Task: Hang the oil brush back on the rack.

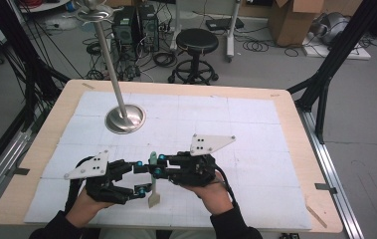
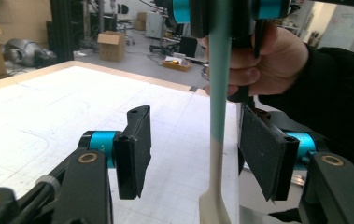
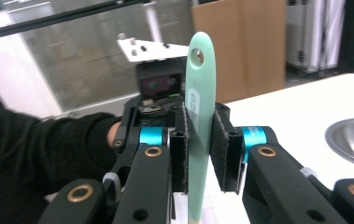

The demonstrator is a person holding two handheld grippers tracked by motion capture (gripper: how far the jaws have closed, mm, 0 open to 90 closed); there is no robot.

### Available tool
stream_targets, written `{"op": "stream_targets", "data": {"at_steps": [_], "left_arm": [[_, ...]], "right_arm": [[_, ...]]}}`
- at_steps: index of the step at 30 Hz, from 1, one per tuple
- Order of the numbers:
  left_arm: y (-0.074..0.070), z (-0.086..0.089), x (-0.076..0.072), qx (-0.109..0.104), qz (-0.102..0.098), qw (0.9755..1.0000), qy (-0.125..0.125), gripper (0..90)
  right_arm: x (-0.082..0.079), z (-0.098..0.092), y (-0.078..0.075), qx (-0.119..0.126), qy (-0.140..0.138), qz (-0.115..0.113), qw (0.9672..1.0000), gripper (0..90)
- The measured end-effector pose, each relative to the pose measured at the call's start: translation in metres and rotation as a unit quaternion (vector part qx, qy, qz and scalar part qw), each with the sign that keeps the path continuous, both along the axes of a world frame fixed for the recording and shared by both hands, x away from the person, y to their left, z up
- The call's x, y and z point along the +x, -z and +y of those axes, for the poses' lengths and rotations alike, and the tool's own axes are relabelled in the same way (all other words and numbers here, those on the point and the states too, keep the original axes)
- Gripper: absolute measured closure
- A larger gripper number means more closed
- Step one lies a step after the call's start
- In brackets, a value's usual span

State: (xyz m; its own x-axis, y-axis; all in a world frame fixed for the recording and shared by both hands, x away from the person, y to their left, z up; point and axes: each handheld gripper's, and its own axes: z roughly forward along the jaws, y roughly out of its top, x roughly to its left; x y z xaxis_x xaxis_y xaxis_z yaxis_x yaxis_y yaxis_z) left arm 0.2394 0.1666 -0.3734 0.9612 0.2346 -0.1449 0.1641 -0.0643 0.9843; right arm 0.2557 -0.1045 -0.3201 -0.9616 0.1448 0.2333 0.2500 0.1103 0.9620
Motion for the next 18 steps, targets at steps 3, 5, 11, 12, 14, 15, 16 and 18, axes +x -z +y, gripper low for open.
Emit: {"op": "stream_targets", "data": {"at_steps": [3,5,11,12,14,15,16,18], "left_arm": [[-0.001,-0.001,-0.001,0.001,-0.002,1.0000,-0.002,47.1],[-0.002,-0.003,-0.002,0.006,-0.006,0.9999,-0.006,48.3],[0.000,-0.010,-0.005,0.031,-0.003,0.9993,-0.020,54.7],[0.000,-0.010,-0.005,0.034,-0.003,0.9992,-0.022,56.3],[0.000,-0.009,-0.005,0.037,-0.004,0.9991,-0.022,59.7],[0.000,-0.009,-0.006,0.038,-0.005,0.9990,-0.023,61.4],[0.000,-0.009,-0.006,0.038,-0.005,0.9990,-0.022,63.1],[0.000,-0.009,-0.006,0.041,-0.006,0.9988,-0.025,66.8]], "right_arm": [[-0.003,0.001,-0.002,-0.008,0.031,0.006,0.9995,78.8],[-0.005,0.003,-0.002,-0.008,0.049,0.013,0.9987,78.8],[-0.011,0.014,-0.003,-0.019,0.072,0.022,0.9970,78.9],[-0.012,0.016,-0.004,-0.025,0.076,0.019,0.9966,78.9],[-0.013,0.018,-0.004,-0.033,0.082,0.014,0.9960,78.9],[-0.013,0.019,-0.004,-0.034,0.086,0.014,0.9956,78.9],[-0.014,0.020,-0.004,-0.036,0.089,0.014,0.9953,79.0],[-0.014,0.020,-0.004,-0.038,0.094,0.015,0.9947,79.1]]}}
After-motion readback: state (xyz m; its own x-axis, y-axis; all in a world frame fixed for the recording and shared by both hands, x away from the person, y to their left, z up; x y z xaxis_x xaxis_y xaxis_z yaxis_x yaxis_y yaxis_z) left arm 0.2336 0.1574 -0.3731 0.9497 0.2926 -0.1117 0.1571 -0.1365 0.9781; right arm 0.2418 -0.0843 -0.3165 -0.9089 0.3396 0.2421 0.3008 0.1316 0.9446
